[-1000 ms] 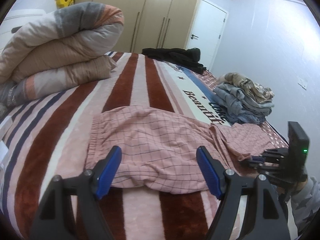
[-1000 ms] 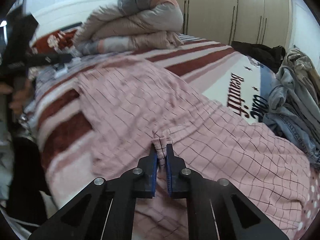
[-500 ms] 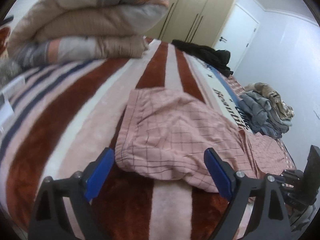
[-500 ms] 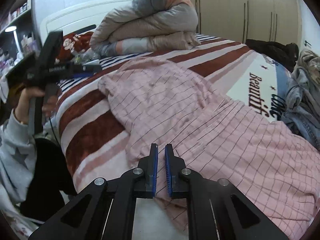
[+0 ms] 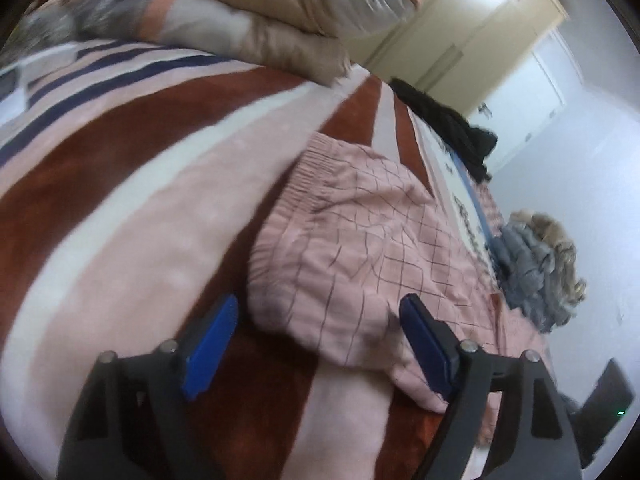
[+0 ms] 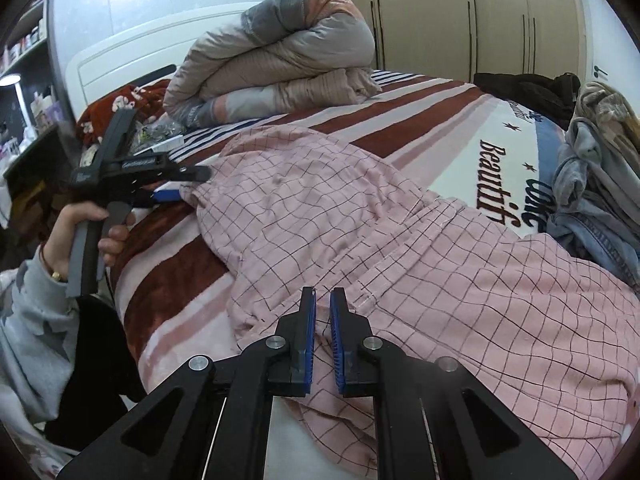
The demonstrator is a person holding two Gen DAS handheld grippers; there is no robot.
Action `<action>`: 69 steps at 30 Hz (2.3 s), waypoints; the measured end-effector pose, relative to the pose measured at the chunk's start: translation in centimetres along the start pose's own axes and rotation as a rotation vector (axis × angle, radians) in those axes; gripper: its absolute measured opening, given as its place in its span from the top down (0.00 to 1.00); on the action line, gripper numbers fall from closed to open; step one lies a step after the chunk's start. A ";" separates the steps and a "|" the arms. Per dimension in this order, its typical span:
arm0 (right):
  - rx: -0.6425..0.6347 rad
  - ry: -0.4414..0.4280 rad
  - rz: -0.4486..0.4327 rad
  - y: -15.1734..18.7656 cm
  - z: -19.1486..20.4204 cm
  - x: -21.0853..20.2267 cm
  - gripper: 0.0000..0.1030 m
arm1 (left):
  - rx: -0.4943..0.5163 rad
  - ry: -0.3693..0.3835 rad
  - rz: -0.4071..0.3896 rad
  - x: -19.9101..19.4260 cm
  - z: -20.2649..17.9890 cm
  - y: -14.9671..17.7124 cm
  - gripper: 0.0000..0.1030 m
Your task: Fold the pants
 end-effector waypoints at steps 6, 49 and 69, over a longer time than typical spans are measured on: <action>0.001 -0.012 -0.006 -0.4 -0.2 0.6 0.97 | -0.047 0.089 0.050 1.5 -1.0 0.6 0.21; 0.248 0.357 -0.250 5.3 -14.5 -15.1 0.24 | 0.640 0.298 -0.009 1.0 -34.8 8.3 0.84; 0.386 0.380 -0.309 10.3 -21.7 -19.6 0.24 | 0.855 0.378 0.271 11.3 -43.9 23.2 0.86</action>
Point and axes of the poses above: each gripper's, at about its wrist camera, not at the fingertips, and x roughly the way its jaws point, z to its left, y to its underside, the point moved 9 cm from there along x, roughly the way its jaws point, and after that the axes turned 1 degree about -y, right-handed, at the moved point
